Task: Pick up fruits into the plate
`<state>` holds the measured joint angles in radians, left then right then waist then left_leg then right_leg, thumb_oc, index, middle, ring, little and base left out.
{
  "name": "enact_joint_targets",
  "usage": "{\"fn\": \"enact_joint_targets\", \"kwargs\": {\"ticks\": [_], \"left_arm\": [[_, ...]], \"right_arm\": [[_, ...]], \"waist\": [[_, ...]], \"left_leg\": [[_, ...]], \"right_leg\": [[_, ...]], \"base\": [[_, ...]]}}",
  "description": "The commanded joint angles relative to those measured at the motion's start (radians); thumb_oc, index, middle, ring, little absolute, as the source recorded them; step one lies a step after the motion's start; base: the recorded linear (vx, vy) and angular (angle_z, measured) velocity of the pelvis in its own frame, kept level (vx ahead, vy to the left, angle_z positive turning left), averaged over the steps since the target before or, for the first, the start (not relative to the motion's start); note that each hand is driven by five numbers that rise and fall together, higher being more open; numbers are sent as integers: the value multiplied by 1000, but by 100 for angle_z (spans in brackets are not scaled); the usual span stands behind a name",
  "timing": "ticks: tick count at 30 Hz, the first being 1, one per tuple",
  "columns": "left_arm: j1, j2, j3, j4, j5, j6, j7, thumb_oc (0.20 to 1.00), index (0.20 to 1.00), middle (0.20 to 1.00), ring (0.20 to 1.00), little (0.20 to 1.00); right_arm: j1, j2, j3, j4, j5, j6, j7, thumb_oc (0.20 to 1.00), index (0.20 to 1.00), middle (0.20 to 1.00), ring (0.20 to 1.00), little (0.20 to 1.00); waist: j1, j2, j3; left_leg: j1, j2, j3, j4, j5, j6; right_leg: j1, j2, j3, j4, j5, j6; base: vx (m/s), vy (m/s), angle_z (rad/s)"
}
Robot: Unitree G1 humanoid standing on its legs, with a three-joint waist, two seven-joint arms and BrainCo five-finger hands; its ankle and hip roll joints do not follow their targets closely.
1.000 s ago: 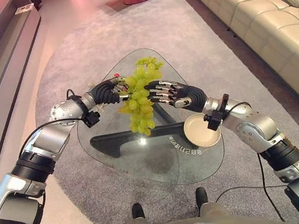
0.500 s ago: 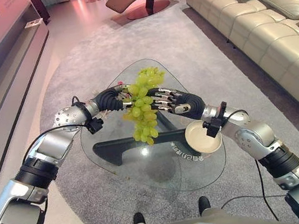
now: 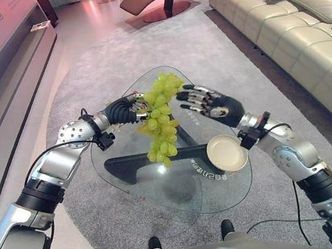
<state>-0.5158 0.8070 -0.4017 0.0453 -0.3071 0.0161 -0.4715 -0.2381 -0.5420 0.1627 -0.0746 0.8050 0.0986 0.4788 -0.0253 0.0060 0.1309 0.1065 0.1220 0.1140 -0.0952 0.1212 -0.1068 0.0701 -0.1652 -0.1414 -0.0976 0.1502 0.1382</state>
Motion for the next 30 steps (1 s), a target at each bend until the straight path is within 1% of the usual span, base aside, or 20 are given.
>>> {"fn": "enact_joint_targets", "kwargs": {"ticks": [1,6,9,12,15,23,30], "left_arm": [[-62,19,115,-16,-84,-86,-4,200,200,200,200,200],[-60,28,137,-3,-91,-101,-18,200,200,200,200,200],[-62,32,143,0,-101,-102,-22,200,200,200,200,200],[-58,35,153,-9,-114,-103,-31,200,200,200,200,200],[-63,34,153,-20,-126,-99,-28,200,200,200,200,200],[-124,7,115,-27,-162,-90,-15,200,200,200,200,200],[-178,-12,65,-26,-181,-80,4,200,200,200,200,200]], "right_arm": [[-19,-45,-64,-47,33,-95,-14,1000,1000,1000,1000,1000],[8,-51,-125,-4,39,-141,-15,1000,1000,1000,1000,1000],[15,-51,-141,8,29,-151,-28,1000,1000,1000,1000,1000],[26,-60,-143,43,-51,-161,-62,1000,1000,1000,1000,1000],[34,-69,-128,65,-77,-161,-56,1000,1000,1000,1000,1000],[3,-50,-20,149,-150,-176,-35,1000,1000,1000,1000,1000],[-45,-37,71,190,-174,-144,-9,1000,1000,1000,1000,1000]], "waist": [[1,5,-18],[-6,6,-16],[-7,7,-17],[-7,8,-19],[-7,9,-19],[1,10,-19],[7,9,-19]], "left_leg": [[82,-43,10,8,-169,27],[85,-40,13,8,-170,27],[86,-40,11,8,-172,26],[87,-41,9,8,-174,27],[88,-39,9,8,-174,27],[91,-41,-1,8,-173,26],[92,-42,-7,8,-173,24]], "right_leg": [[102,-19,-35,10,-131,26],[104,-20,-33,10,-132,26],[104,-21,-31,10,-132,27],[105,-22,-28,10,-134,28],[106,-23,-29,10,-134,28],[111,-27,-27,10,-134,26],[112,-31,-29,10,-133,28]], "base": [[0,0,0],[26,3,2],[25,1,1],[41,2,1],[0,0,0],[0,0,0],[3,-1,1]]}}
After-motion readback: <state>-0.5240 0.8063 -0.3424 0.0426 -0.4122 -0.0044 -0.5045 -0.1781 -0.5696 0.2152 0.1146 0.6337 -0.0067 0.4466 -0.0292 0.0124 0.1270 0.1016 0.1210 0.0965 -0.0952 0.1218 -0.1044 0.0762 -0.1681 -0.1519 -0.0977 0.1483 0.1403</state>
